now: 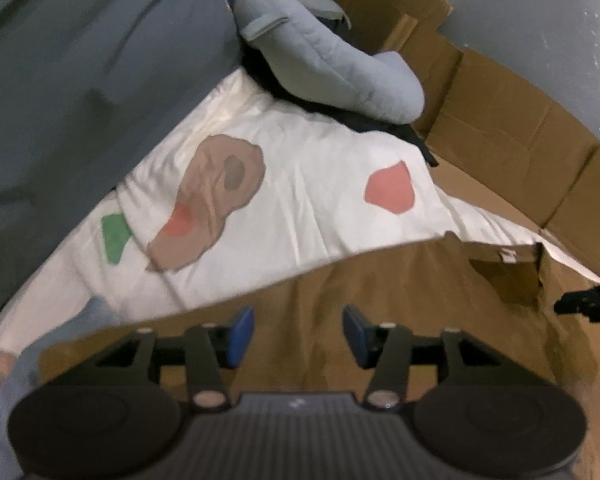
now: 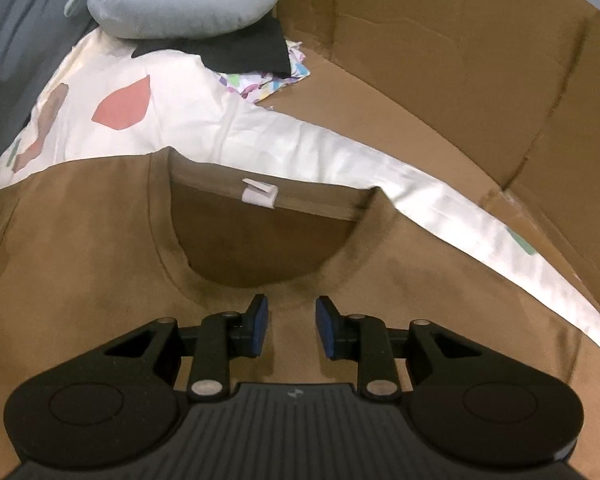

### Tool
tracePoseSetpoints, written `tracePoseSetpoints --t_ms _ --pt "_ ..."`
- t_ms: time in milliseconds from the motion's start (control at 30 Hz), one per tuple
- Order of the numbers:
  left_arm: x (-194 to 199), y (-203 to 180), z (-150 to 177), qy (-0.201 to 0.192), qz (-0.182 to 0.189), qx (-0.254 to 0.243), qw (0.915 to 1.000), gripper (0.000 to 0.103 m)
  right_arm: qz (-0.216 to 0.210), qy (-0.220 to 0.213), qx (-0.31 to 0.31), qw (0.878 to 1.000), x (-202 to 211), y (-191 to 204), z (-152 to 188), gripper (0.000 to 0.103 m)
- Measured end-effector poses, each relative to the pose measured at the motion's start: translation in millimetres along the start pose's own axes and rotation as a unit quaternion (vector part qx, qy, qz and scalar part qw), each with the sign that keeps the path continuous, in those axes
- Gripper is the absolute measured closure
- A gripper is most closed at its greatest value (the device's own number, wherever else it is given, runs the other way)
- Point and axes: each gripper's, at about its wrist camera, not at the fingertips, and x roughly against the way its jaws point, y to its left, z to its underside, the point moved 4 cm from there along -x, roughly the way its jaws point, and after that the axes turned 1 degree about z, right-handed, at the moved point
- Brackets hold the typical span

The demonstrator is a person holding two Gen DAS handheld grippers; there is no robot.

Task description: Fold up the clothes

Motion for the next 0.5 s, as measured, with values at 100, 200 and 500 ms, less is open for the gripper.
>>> tracePoseSetpoints --t_ms 100,200,500 --pt "19.1 3.9 12.5 -0.001 0.007 0.002 1.0000 0.049 0.001 -0.005 0.002 1.000 18.1 -10.8 9.0 0.063" --pt "37.2 5.1 29.5 0.001 0.014 0.006 0.9999 0.049 0.008 -0.010 0.005 1.000 35.4 -22.4 23.4 0.059" --pt "70.0 -8.2 120.8 0.038 0.023 0.014 0.9989 0.052 0.036 0.006 0.014 0.999 67.0 -57.5 101.6 0.059"
